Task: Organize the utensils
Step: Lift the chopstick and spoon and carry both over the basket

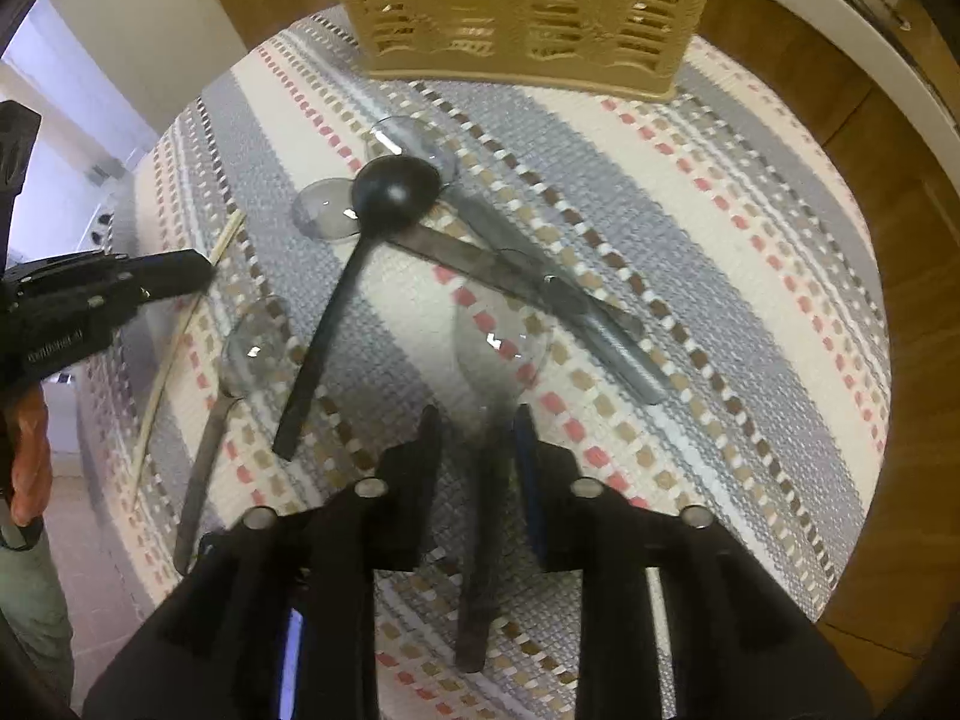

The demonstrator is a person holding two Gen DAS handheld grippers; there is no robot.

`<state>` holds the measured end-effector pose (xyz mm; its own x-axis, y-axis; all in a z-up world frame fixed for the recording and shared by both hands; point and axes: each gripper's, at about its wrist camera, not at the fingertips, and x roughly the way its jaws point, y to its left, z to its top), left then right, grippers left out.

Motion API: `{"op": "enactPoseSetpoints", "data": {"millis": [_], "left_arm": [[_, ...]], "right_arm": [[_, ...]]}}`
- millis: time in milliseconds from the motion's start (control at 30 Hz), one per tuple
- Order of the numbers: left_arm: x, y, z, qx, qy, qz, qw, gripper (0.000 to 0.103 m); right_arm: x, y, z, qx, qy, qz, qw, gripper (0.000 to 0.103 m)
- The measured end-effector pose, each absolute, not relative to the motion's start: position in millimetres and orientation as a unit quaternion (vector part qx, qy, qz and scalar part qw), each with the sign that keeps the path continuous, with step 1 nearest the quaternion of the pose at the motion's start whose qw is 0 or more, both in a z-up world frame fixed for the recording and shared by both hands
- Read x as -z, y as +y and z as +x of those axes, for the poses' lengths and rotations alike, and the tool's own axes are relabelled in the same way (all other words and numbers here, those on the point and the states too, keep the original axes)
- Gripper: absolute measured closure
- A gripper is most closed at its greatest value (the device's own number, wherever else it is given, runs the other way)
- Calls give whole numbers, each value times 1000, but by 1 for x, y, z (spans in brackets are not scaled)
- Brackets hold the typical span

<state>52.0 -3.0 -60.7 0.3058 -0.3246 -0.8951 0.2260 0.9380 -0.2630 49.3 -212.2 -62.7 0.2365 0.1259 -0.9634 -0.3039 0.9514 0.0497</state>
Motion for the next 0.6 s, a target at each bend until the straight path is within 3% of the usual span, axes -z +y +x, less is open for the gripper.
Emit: {"op": "enactPoseSetpoints", "data": {"millis": [67, 100, 167, 300, 600], "left_arm": [[60, -10, 52, 164, 564, -20, 809, 90], [60, -14, 52, 160, 563, -9, 811, 90], [61, -25, 52, 147, 560, 18, 815, 99], [61, -30, 46, 132, 544, 37, 828, 99], [11, -11, 38, 169, 438, -52, 881, 100]], "right_arm": [[63, -209, 48, -136, 600, -84, 784, 80], [64, -203, 48, -131, 597, -93, 786, 87], [64, -197, 46, -138, 592, -97, 788, 93], [62, -196, 44, -142, 578, -96, 798, 93], [23, -203, 27, -180, 511, -55, 838, 94]]}}
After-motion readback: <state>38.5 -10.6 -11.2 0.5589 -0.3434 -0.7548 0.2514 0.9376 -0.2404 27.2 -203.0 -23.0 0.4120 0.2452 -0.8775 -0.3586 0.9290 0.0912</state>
